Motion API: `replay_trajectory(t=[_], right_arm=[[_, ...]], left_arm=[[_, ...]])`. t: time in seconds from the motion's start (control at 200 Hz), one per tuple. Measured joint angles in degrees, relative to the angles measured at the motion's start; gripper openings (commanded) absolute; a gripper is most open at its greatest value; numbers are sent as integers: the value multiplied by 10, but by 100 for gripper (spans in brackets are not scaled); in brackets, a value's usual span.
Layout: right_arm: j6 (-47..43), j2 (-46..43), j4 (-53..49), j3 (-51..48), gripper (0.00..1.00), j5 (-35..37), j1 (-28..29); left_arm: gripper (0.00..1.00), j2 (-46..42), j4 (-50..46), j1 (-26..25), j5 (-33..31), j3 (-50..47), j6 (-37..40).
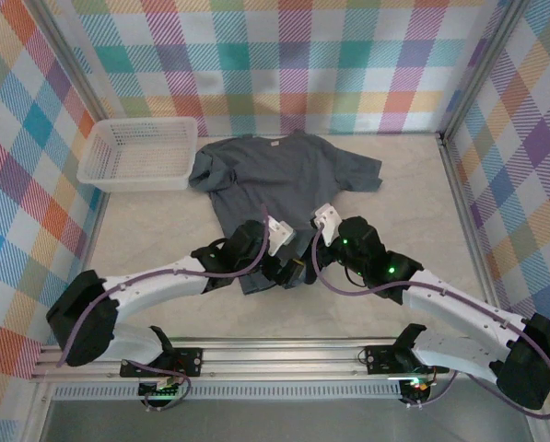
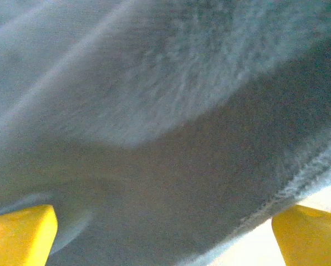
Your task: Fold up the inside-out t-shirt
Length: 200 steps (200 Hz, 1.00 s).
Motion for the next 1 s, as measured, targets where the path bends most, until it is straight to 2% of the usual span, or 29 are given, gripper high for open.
replay_trajectory(t=[0.125, 0.185, 0.235, 0.265, 0.275, 0.29, 0.315, 0.325, 0.33, 0.345, 0.385, 0.59, 0.71, 0.765, 0.815, 0.905, 1.0], right_arm=[[10, 12, -26, 13, 0, -11, 0], [16, 16, -38, 18, 0, -12, 0], [19, 18, -45, 21, 0, -11, 0], [20, 18, -49, 22, 0, -9, 0], [21, 19, -50, 22, 0, -8, 0], [21, 19, -52, 22, 2, -7, 0], [21, 19, -56, 22, 12, -4, 0], [22, 19, -58, 22, 22, -1, 0], [21, 19, -59, 22, 22, 0, 0], [21, 19, -61, 22, 32, 4, 0], [21, 19, -65, 21, 35, 21, 0], [-3, 60, -84, 12, 27, 142, -31], [-10, 85, -98, 4, 17, 182, -108], [-10, 85, -100, 2, 19, 194, -155], [-13, 82, -101, 2, 25, 198, -193], [-29, 54, -115, 2, 27, 160, -227], [-5, -8, -126, 2, 23, 35, -219]], left_arm=[[99, 37, 46, 0, -24, 2, 0], [90, 50, 52, 0, -62, 6, -3], [71, 56, 52, 1, -97, 12, -8], [51, 57, 52, 2, -114, 16, -12], [39, 57, 52, 2, -119, 16, -10], [28, 57, 52, 3, -126, 18, -12], [12, 56, 52, 6, -136, 22, -14], [7, 56, 52, 7, -138, 23, -15], [4, 55, 52, 7, -140, 24, -16], [0, 55, 52, 9, -142, 26, -18], [0, 50, 49, 16, -146, 32, -26], [0, -20, -31, 60, -95, 92, -87], [0, -38, -86, 65, -37, 145, -100], [0, -38, -110, 65, -10, 162, -105], [0, -36, -137, 65, 10, 175, -112], [0, -17, -182, 65, 34, 203, -122], [0, 10, -211, 65, 42, 225, -130]])
